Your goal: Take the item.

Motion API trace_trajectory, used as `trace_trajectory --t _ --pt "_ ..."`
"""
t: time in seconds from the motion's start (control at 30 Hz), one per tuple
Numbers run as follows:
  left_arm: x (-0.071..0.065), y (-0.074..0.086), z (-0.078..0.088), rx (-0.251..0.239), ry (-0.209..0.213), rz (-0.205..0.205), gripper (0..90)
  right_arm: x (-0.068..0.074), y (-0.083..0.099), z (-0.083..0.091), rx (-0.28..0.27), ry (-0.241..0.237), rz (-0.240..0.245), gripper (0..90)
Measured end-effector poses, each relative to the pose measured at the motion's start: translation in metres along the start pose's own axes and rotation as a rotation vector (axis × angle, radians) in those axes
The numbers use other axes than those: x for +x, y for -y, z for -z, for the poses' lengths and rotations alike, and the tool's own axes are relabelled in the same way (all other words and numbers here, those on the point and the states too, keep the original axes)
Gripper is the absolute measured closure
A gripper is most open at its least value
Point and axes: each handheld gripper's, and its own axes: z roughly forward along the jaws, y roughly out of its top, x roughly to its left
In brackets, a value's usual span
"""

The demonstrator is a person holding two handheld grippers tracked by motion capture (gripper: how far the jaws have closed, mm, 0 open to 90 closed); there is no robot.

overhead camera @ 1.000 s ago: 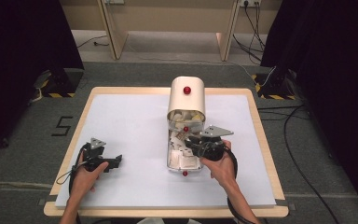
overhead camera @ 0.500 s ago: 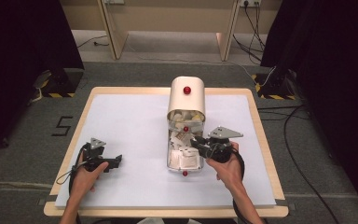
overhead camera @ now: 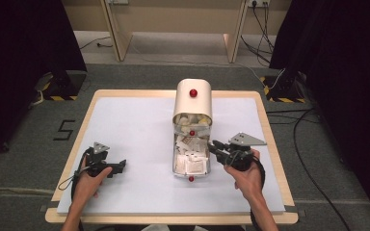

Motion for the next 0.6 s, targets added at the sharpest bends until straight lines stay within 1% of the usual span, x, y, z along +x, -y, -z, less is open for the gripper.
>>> trace_trajectory --t 0.23,0.33,0.43,0.6 --pt "0.0 0.0 0.0 0.0 0.0 0.0 0.0 -0.016 0.002 0.015 -0.02 0.044 -0.026 72.1" --pt "0.0 0.0 0.0 0.0 0.0 0.0 0.0 -0.023 0.002 0.02 -0.028 0.073 -0.032 72.1" --pt "0.0 0.0 0.0 0.003 0.0 -0.003 0.0 -0.03 0.004 0.024 -0.033 0.09 -0.046 72.1" --pt "0.0 0.0 0.0 0.003 0.0 -0.003 0.0 -0.041 0.007 0.027 -0.035 0.127 -0.053 72.1"
